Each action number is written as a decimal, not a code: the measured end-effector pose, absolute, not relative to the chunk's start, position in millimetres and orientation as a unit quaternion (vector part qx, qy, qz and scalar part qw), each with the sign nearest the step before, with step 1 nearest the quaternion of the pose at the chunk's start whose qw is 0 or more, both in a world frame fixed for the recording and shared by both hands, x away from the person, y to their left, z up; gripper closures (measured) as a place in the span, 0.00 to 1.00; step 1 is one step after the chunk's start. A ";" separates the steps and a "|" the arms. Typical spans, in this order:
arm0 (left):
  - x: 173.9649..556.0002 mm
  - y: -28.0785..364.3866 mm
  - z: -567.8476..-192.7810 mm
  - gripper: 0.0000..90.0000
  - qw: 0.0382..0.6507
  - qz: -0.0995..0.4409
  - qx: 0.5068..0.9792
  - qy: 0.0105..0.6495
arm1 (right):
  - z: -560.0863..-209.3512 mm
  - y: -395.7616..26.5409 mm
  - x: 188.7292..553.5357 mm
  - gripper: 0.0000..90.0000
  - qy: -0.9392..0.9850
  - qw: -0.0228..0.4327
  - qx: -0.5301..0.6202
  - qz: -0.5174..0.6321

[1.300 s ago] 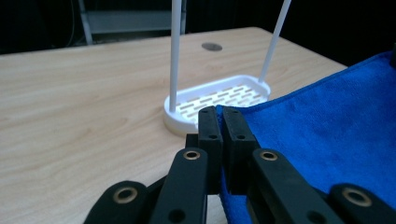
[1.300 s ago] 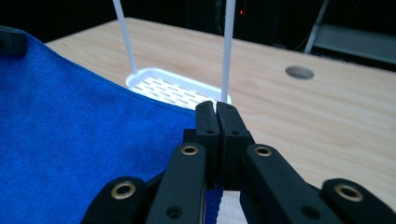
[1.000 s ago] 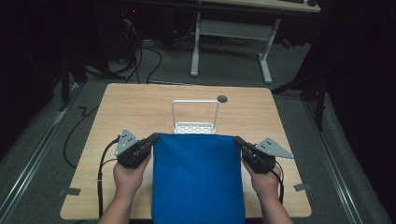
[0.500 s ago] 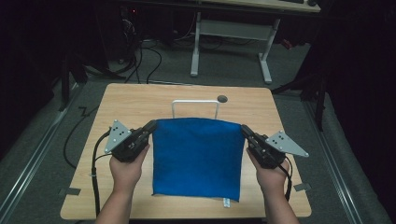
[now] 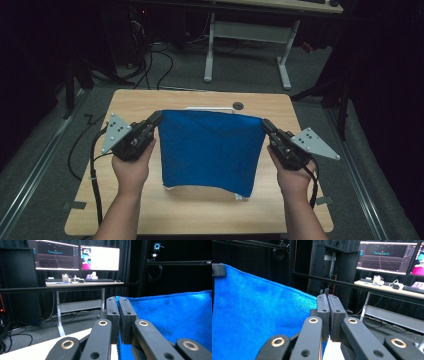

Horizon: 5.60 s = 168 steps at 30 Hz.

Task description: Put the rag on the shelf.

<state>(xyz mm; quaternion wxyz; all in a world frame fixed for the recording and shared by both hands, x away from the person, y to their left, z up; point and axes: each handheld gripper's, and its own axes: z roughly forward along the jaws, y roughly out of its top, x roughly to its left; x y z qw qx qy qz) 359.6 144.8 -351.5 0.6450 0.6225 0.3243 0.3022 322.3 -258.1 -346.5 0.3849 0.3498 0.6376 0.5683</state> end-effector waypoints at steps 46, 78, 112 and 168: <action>517.4 124.7 -338.1 0.98 0.507 0.338 0.699 0.374 | -315.7 -249.2 475.7 0.99 0.660 0.396 0.407 0.492; 515.9 119.6 -473.9 0.97 0.461 0.194 0.763 0.409 | -450.8 -240.3 491.8 0.99 0.729 0.296 0.455 0.417; 502.1 132.1 -493.8 0.79 0.468 0.163 0.749 0.439 | -470.7 -249.8 477.3 0.90 0.732 0.293 0.471 0.396; 443.3 183.9 -454.9 0.63 0.451 0.251 0.724 0.457 | -427.0 -291.8 426.6 0.61 0.709 0.349 0.462 0.403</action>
